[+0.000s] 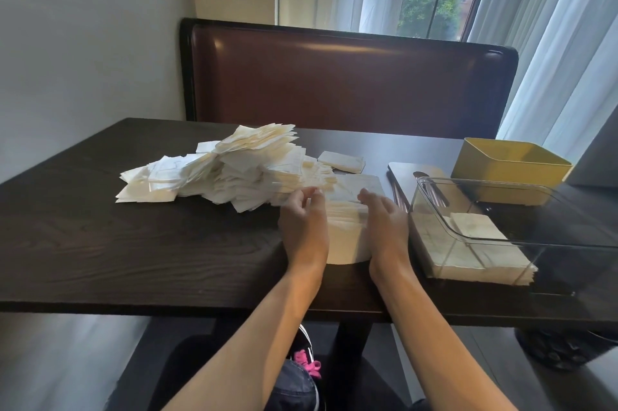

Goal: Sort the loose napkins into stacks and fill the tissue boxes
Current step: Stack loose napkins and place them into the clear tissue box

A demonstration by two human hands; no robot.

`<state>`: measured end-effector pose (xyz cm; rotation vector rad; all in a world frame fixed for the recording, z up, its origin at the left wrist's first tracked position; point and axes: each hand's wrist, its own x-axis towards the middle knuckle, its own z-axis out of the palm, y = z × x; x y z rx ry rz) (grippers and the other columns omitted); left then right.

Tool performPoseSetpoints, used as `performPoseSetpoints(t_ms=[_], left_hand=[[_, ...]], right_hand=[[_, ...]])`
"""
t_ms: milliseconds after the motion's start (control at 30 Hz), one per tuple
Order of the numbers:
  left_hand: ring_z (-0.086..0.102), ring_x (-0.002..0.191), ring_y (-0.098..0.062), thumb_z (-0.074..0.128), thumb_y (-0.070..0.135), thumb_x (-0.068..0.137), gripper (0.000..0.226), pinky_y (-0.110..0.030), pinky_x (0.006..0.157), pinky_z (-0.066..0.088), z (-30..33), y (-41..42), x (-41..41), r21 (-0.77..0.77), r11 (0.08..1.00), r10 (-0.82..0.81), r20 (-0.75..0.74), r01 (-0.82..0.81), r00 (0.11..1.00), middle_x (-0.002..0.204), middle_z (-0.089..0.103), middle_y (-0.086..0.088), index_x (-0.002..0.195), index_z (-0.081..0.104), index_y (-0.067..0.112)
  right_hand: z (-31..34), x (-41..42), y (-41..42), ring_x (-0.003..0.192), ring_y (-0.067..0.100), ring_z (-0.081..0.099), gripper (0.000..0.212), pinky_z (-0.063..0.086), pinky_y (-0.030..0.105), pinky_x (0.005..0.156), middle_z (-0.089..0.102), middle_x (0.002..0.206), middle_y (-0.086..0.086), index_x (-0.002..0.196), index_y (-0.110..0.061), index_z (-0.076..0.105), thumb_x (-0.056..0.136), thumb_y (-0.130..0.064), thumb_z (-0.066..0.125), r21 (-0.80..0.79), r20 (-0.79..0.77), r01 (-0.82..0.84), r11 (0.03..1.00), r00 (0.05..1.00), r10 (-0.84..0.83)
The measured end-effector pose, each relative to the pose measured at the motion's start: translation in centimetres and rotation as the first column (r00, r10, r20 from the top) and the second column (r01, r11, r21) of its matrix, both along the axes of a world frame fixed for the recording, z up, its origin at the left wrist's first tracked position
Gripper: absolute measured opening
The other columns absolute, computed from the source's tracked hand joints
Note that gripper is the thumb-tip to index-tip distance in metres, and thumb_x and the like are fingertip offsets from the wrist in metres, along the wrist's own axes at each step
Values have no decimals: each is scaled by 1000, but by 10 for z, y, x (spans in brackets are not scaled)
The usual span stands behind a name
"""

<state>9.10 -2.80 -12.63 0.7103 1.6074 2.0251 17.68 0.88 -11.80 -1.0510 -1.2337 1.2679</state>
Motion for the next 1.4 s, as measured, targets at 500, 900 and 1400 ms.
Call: performPoseSetpoints(t_ms=[500, 900, 1400], left_hand=[[63, 94, -15, 54, 30, 97, 21, -28, 74, 44, -1, 3, -3, -74, 996, -54, -1, 54, 999, 101, 69, 3, 106, 69, 18], [61, 67, -12, 54, 27, 98, 28, -32, 64, 47, 20, 3, -12, -79, 979, 184, -69, -189, 981, 69, 66, 4, 72, 65, 22], [72, 85, -26, 77, 27, 85, 28, -40, 75, 59, 24, -12, -55, -254, 742, -662, -129, 621, 738, 94, 76, -10, 109, 73, 14]], right_hand=[[1, -3, 3, 98, 23, 66, 25, 52, 42, 90, 71, 100, 5, 92, -17, 73, 97, -18, 48, -71, 27, 37, 997, 999, -35], [4, 2, -12, 85, 13, 69, 39, 51, 34, 77, 73, 90, -3, 96, -19, 70, 101, -46, 43, 178, 54, -136, 975, 990, 129], [26, 7, 23, 64, 4, 62, 24, 44, 17, 49, 70, 86, 2, 105, -11, 71, 91, -30, 68, 232, 127, -80, 970, 991, 52]])
